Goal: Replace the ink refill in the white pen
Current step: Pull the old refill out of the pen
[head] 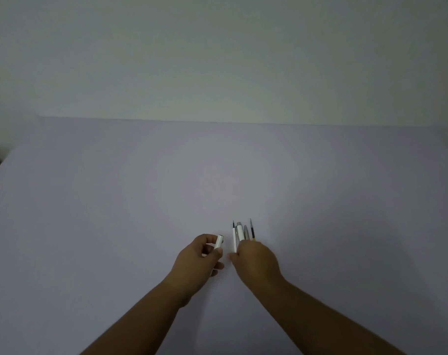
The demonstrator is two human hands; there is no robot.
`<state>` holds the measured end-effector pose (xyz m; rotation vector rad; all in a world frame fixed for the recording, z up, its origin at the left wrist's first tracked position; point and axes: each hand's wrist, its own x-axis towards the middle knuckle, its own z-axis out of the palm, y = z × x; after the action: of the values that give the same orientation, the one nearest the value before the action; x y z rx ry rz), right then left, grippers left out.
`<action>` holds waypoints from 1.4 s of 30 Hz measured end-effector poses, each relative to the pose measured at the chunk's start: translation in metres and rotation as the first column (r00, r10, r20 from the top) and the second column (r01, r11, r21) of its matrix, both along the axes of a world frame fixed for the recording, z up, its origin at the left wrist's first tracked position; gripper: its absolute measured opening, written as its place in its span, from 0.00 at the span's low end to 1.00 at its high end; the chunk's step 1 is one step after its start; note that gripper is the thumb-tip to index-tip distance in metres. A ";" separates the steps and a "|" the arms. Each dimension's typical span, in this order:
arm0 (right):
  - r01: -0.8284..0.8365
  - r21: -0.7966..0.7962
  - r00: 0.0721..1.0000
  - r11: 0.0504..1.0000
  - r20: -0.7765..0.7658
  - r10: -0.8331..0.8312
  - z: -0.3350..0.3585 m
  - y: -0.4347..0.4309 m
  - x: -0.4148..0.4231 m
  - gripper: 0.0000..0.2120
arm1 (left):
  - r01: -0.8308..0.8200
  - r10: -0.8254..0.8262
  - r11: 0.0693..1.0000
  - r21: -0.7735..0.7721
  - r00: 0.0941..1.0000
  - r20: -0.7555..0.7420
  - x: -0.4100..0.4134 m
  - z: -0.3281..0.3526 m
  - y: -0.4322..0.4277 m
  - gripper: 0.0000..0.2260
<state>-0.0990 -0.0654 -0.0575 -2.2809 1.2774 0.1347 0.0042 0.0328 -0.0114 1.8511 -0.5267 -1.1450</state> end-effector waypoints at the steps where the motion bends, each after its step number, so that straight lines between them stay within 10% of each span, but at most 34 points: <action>1: 0.015 -0.012 1.000 1.000 -0.008 -0.015 -0.003 0.002 0.002 0.15 | 0.004 -0.004 1.000 0.007 1.000 0.007 0.000 -0.001 0.002 0.07; 12: 0.109 0.146 0.988 0.983 0.092 -0.124 0.006 0.011 0.001 0.10 | 0.048 -0.061 0.992 0.116 0.992 0.113 0.009 -0.012 0.022 0.06; 20: 0.190 0.656 0.665 0.731 0.462 -0.587 0.033 0.004 -0.003 0.07 | 0.139 -0.179 0.978 0.158 0.944 0.277 0.009 -0.010 0.020 0.05; 30: 0.087 0.617 0.672 0.782 0.543 -0.503 0.040 0.006 -0.013 0.06 | 0.163 -0.181 0.983 0.085 0.938 0.296 0.002 0.001 0.009 0.08; 35: 0.117 0.680 0.436 0.724 0.620 -0.653 0.048 -0.001 -0.014 0.08 | 0.176 -0.186 0.982 0.061 0.933 0.309 -0.001 0.004 0.005 0.07; 42: 0.035 0.570 0.668 0.821 0.598 -0.443 0.047 -0.008 -0.019 0.11 | 0.177 -0.183 0.983 0.047 0.936 0.301 -0.004 0.008 0.002 0.06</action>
<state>-0.1181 -0.0734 -0.0109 -1.4172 0.9455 -0.4328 0.0002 0.0344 -0.0036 2.0430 -0.8788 -0.9863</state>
